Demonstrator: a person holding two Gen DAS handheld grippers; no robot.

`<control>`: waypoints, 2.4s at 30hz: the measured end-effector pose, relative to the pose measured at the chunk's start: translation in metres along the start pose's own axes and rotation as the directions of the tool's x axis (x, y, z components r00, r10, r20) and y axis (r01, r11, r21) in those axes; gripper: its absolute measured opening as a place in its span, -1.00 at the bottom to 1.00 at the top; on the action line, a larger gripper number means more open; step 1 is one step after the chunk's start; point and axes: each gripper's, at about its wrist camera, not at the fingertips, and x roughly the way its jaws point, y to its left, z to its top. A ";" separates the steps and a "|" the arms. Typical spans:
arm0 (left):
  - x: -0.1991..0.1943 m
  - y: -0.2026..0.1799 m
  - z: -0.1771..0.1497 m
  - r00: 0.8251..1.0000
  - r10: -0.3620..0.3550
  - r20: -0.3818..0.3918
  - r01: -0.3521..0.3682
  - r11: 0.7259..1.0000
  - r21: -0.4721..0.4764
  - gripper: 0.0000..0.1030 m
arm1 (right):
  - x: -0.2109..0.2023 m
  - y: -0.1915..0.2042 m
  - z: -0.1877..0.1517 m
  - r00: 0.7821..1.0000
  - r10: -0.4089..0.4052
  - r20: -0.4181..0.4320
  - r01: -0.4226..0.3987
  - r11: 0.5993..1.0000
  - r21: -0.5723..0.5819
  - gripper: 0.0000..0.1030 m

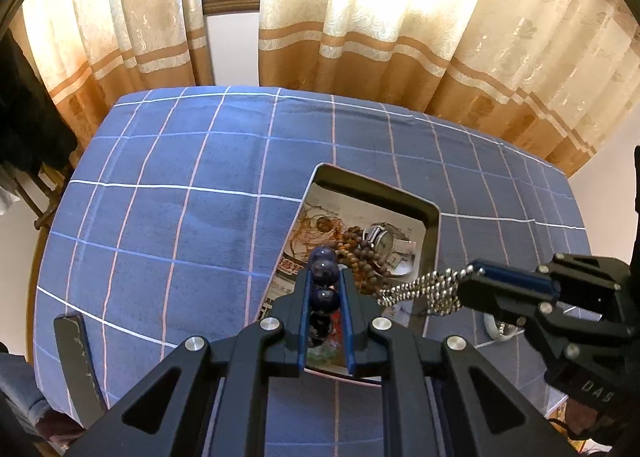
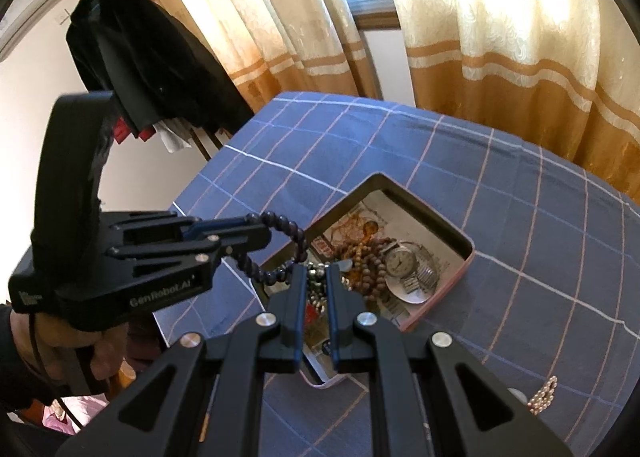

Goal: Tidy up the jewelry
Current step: 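Carry the purple bracelet and silver chain into the tin with both grippers, then release both items in the tin and move both grippers to the jade bangle and pearls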

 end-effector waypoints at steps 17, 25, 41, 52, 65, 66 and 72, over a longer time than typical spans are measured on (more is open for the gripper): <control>0.042 -0.001 -0.002 0.997 -0.004 -0.079 0.008 0.999 0.050 -0.75 | 0.044 -0.008 -0.030 0.992 -0.022 -0.122 0.027 0.999 0.038 -0.77; 0.048 -0.001 -0.008 0.994 -0.004 -0.111 0.010 0.998 0.057 -0.74 | 0.056 -0.010 -0.037 0.986 -0.037 -0.161 0.043 0.999 0.031 -0.77; 0.052 0.000 -0.011 0.992 0.016 -0.128 -0.014 1.000 0.019 -0.51 | 0.068 -0.006 -0.041 0.983 -0.050 -0.179 0.048 0.999 -0.015 -0.70; 0.038 0.004 -0.012 0.994 0.061 -0.091 -0.064 0.998 -0.022 0.18 | 0.057 -0.004 -0.041 0.987 -0.071 -0.144 0.067 0.997 -0.029 0.20; 0.020 -0.041 -0.024 0.997 0.054 -0.054 -0.053 0.999 0.011 0.18 | -0.032 -0.091 -0.090 0.943 -0.306 -0.130 0.325 0.932 0.163 0.24; 0.021 -0.048 -0.026 0.997 0.048 -0.057 -0.047 0.999 0.017 0.18 | -0.039 -0.112 -0.101 0.929 -0.335 -0.158 0.364 0.902 0.231 0.24; 0.037 -0.088 -0.035 0.994 0.071 -0.087 -0.065 0.996 0.069 0.18 | -0.050 -0.166 -0.122 0.921 -0.336 -0.197 0.388 0.836 0.388 0.24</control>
